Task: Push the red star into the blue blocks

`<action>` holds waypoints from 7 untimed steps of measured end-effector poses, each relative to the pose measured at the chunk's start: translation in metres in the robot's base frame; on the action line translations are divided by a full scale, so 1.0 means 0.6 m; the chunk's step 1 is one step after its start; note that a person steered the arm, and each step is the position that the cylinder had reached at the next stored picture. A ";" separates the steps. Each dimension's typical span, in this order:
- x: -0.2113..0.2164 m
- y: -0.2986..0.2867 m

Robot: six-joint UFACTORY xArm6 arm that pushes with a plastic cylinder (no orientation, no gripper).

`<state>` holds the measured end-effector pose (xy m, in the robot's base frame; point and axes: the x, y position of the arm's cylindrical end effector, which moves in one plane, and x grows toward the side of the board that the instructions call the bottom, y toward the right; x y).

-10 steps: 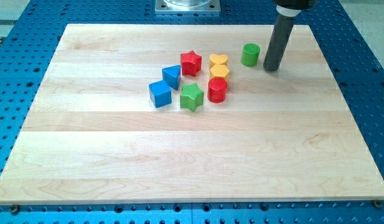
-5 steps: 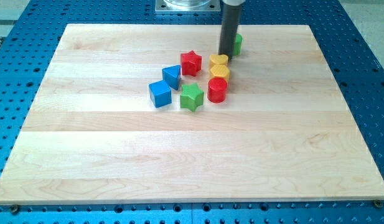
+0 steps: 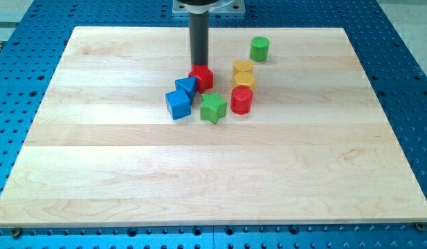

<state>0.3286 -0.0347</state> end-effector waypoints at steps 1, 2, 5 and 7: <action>-0.001 -0.029; -0.017 0.062; 0.024 0.054; -0.005 -0.026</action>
